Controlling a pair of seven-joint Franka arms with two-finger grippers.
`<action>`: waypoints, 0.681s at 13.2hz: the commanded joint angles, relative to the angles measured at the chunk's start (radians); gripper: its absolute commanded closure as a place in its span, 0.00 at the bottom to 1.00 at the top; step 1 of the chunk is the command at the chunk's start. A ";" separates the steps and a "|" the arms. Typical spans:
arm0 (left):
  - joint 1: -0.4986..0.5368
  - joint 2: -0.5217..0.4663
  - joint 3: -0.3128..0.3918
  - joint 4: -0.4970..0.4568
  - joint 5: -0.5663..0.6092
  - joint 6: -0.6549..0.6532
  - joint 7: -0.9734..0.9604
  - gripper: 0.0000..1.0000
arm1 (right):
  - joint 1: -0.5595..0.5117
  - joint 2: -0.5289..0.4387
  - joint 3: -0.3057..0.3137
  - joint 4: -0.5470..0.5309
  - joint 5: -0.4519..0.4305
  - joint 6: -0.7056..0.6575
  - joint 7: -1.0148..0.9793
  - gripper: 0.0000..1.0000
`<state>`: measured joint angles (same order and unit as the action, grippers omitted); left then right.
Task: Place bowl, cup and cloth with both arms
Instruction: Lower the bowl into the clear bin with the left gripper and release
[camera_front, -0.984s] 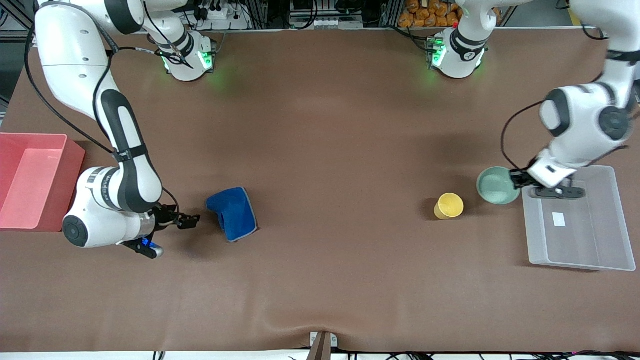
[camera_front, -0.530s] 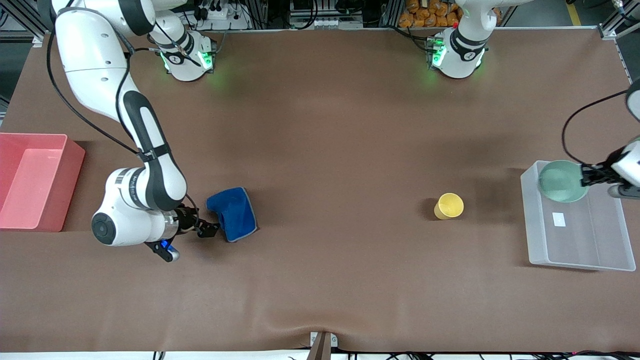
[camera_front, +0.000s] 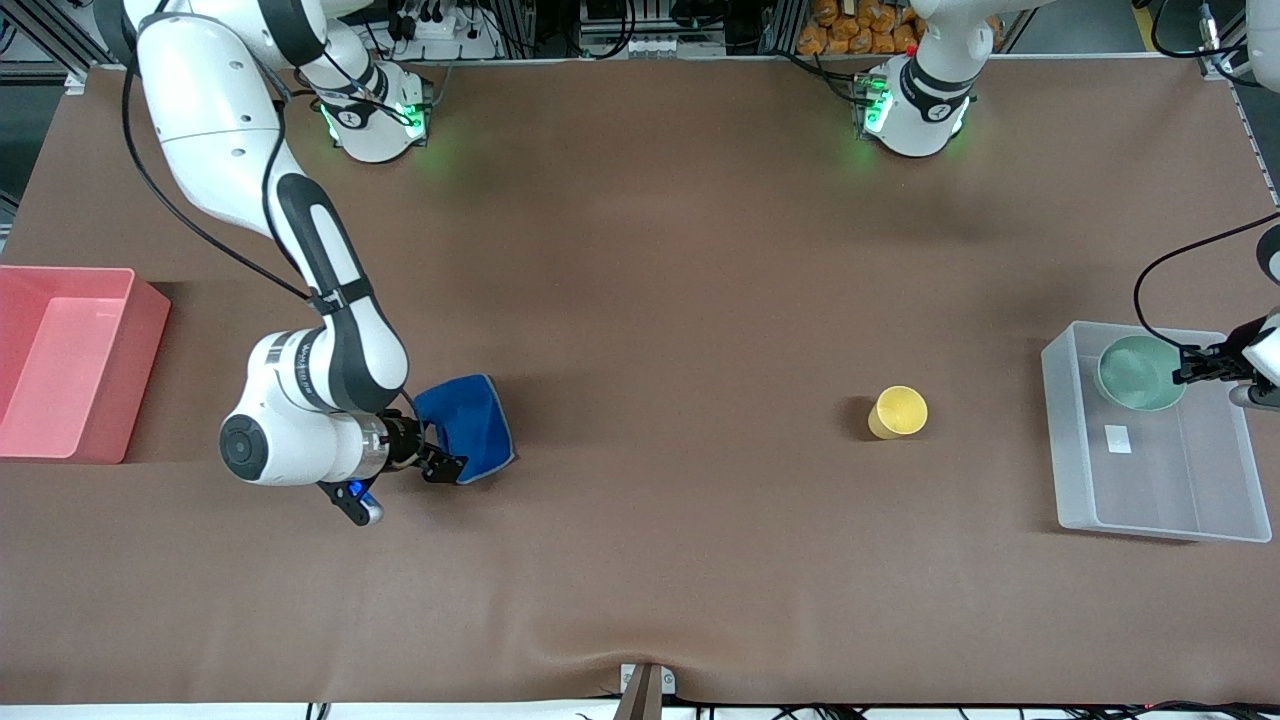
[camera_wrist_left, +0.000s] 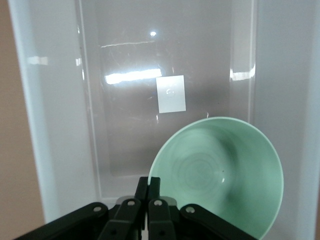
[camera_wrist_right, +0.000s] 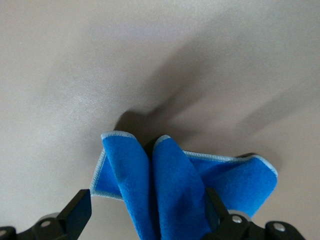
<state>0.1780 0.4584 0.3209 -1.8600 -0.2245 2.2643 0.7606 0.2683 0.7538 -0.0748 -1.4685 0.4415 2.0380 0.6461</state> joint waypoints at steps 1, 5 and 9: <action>0.001 0.031 -0.002 0.019 -0.048 0.011 0.037 1.00 | 0.003 0.024 -0.010 0.007 0.008 0.013 0.004 0.00; 0.017 0.077 -0.002 0.005 -0.143 0.044 0.152 1.00 | 0.016 0.056 -0.011 0.005 -0.001 0.018 0.003 0.00; 0.017 0.111 -0.003 0.008 -0.174 0.075 0.195 0.86 | 0.015 0.061 -0.011 -0.007 -0.003 0.071 0.001 0.00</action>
<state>0.1964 0.5580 0.3189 -1.8611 -0.3737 2.3253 0.9197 0.2727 0.8089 -0.0782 -1.4749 0.4406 2.0863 0.6447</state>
